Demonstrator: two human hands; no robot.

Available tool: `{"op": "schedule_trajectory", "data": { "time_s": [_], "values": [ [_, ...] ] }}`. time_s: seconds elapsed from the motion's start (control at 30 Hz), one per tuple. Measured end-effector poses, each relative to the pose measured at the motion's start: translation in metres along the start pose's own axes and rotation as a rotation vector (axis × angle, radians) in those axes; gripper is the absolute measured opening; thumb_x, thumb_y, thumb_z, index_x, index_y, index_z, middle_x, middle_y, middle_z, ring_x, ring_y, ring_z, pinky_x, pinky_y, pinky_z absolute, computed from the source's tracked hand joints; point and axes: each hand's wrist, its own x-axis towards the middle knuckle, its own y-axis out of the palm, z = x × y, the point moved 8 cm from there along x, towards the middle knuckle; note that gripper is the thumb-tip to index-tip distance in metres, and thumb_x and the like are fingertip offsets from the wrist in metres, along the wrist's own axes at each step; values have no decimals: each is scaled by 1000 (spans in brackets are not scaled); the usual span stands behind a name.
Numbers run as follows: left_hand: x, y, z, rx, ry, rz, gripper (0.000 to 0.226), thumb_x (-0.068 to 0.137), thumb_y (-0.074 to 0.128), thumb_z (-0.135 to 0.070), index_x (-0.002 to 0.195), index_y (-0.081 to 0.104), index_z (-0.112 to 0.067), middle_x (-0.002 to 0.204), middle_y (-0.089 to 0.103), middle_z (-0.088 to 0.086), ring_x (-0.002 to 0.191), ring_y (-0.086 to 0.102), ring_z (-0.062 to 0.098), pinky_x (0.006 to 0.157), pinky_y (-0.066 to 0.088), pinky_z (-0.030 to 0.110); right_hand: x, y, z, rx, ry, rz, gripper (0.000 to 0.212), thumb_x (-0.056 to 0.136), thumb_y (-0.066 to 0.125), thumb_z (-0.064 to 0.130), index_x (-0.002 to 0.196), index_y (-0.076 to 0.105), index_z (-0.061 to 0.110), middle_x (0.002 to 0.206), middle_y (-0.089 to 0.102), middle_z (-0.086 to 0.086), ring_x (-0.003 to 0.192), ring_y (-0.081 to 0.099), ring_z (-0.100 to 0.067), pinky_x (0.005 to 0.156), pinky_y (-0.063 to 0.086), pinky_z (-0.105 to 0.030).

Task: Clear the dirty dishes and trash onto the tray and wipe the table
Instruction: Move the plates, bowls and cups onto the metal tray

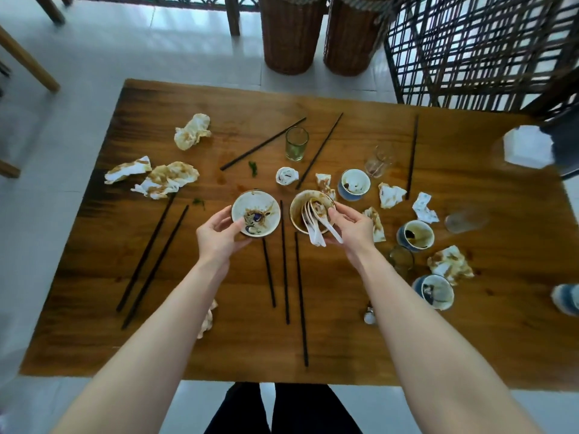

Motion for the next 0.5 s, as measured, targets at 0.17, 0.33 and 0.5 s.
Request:
{"op": "schedule_trajectory", "data": {
  "time_s": [0.17,0.33,0.5],
  "values": [
    [-20,16,-11,7,15,148,45,83,71,-3,126,61,-11,107,66,4,101,66,23,67,61,36,-41,-31,-1,88,-51,-133,31,88,67,12,119,65,11,103,69,-7,90,70,-24,54,58,-34],
    [-51,45,-12,30,10,299,45,84,71,-3,127,59,-11,105,69,7,93,70,20,71,61,40,-90,-76,-10,189,-98,-264,34,88,68,12,121,63,8,110,69,-12,94,69,-29,63,60,-45],
    [-95,94,-10,86,23,446,45,85,70,-1,128,59,-9,109,67,10,96,69,22,62,60,31,-138,-136,-18,273,-126,-405,23,89,68,14,112,67,14,112,69,-12,98,68,-29,71,59,-49]
  ]
}}
